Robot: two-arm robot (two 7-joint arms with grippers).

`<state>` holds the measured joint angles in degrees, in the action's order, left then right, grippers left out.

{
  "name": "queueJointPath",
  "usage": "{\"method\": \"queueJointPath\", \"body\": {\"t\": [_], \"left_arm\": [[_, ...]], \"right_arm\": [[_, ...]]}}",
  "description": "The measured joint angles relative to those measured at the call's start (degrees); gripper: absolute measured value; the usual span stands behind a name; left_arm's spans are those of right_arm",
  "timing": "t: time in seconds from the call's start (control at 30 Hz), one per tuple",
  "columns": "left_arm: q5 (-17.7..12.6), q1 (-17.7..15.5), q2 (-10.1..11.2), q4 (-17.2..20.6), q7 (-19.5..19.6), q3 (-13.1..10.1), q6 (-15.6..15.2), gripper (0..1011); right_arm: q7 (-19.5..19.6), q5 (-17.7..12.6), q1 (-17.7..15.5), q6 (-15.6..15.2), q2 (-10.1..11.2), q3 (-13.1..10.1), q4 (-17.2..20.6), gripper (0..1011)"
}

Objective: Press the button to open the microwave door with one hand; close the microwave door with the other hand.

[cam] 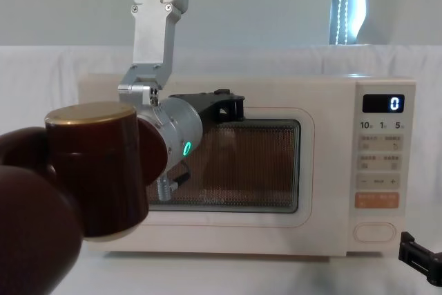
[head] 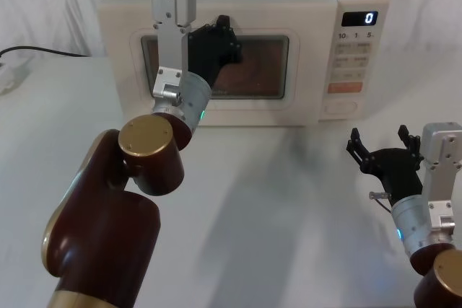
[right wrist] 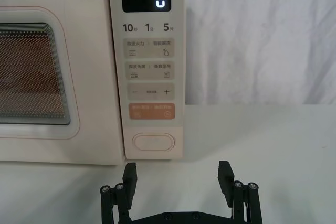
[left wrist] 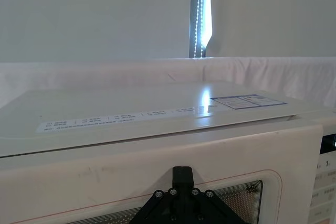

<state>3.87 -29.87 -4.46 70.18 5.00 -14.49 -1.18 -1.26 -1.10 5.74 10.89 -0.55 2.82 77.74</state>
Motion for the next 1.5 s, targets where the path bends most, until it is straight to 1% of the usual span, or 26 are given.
{"method": "queueJointPath", "body": {"t": [0.43, 0.9, 1.07, 1.3, 1.5], "left_arm": [[-0.1, -1.2, -1.0, -1.4, 0.0, 0.2, -0.5, 0], [0.0, -0.9, -1.1, -1.1, 0.4, 0.2, -0.8, 0], [0.4, 0.6, -0.8, 1.0, 0.9, 0.3, -1.1, 0], [1.4, 4.6, 0.4, 6.1, 1.3, 0.8, -2.5, 0], [2.8, 9.9, 2.9, 12.6, 1.9, 2.0, -4.6, 0]], "right_arm": [[0.0, 0.0, 0.0, 0.0, 0.0, 0.0, 0.0, 1002], [0.0, 0.0, 0.0, 0.0, 0.0, 0.0, 0.0, 1002], [0.0, 0.0, 0.0, 0.0, 0.0, 0.0, 0.0, 1002], [0.0, 0.0, 0.0, 0.0, 0.0, 0.0, 0.0, 1002], [0.0, 0.0, 0.0, 0.0, 0.0, 0.0, 0.0, 1002]]}}
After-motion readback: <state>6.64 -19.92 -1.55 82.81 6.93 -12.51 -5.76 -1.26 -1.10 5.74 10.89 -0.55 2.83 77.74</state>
